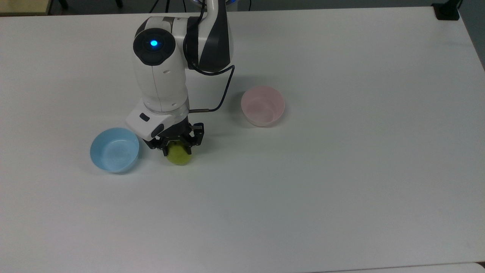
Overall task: Place the pear in the bowl
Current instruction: 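Close the gripper on the green pear and lift it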
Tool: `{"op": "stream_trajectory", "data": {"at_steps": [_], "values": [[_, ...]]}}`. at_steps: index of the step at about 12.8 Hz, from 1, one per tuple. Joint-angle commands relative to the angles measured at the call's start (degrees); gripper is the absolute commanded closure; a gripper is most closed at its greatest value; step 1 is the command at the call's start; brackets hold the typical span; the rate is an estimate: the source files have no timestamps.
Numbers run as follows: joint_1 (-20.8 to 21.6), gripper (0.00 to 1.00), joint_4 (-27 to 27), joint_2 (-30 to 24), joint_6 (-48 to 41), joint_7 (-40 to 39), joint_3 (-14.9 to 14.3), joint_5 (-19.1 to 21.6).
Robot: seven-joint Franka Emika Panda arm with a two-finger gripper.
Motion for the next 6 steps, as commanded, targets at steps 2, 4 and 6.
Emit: {"op": "stream_trajectory", "data": {"at_steps": [2,4,6], "values": [[0.12,0.68,-0.89,-6.36,-6.49,0.66,-0.4,-0.5],[0.2,0.68,-1.93,-9.61,-10.47,0.84,-0.31,-0.5],[1.08,0.67,-5.35,-14.71,-13.29,4.16,0.04,-0.5]]}}
